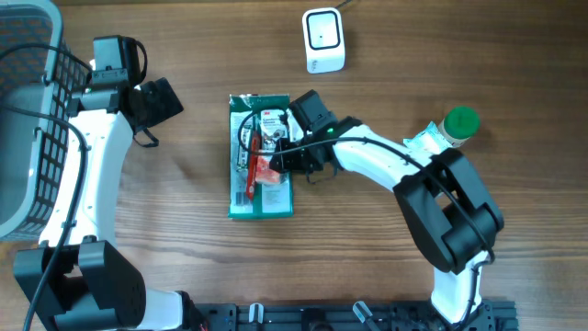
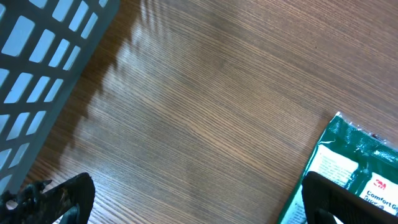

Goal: Scan the item barcode
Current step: 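Lift the tissue pack off the glove package, then raise the tissue pack to the barcode scanner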

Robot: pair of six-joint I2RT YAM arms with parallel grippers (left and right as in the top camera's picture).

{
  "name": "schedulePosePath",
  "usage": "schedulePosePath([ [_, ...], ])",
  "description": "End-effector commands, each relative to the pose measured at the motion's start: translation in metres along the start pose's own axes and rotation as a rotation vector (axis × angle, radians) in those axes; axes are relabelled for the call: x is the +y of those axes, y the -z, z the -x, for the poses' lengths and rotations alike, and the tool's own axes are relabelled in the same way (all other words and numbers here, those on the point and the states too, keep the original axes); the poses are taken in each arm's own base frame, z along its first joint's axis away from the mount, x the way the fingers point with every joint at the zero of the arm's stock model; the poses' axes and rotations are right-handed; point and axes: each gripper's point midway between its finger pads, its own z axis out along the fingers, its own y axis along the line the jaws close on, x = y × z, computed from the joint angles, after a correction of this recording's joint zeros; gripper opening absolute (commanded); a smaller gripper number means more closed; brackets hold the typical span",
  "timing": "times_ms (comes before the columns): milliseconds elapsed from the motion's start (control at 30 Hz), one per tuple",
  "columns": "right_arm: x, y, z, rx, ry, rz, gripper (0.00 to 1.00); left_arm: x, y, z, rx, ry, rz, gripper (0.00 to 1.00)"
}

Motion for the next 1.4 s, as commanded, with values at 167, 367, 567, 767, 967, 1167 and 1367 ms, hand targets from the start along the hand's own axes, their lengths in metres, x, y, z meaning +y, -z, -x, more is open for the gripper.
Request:
schedulePosePath([
  [167, 0.004, 0.017, 0.005, 0.062, -0.039, 0.193, 0.04, 0.003, 0.005, 0.007, -0.023, -0.006, 0.004, 1.0],
  [367, 0.048, 0.115, 0.021, 0.068, 0.156, 0.779, 0.04, 0.003, 0.005, 0.007, -0.023, -0.006, 0.004, 1.0],
  [567, 0.048, 0.169, 0.02, 0.058, 0.243, 1.048, 0.04, 0.003, 0.005, 0.007, -0.023, -0.006, 0.004, 1.0],
  [767, 0.061, 0.216, 0.024, -0.023, 0.313, 1.04, 0.04, 0.003, 0.005, 0.007, -0.023, -0.006, 0.004, 1.0],
  [967, 0.103, 0.325, 0.0, -0.229, 0.574, 0.998, 0.04, 0.003, 0.005, 0.007, -0.023, -0.006, 0.004, 1.0],
  [1167, 0.134, 0.373, -0.035, -0.336, 0.781, 0.97, 0.04, 0.003, 0.005, 0.007, -0.023, -0.006, 0.004, 1.0],
  [1367, 0.111, 0.343, 0.008, -0.465, 0.656, 0.763, 0.04, 0.003, 0.005, 0.007, -0.022, -0.006, 0.004, 1.0],
])
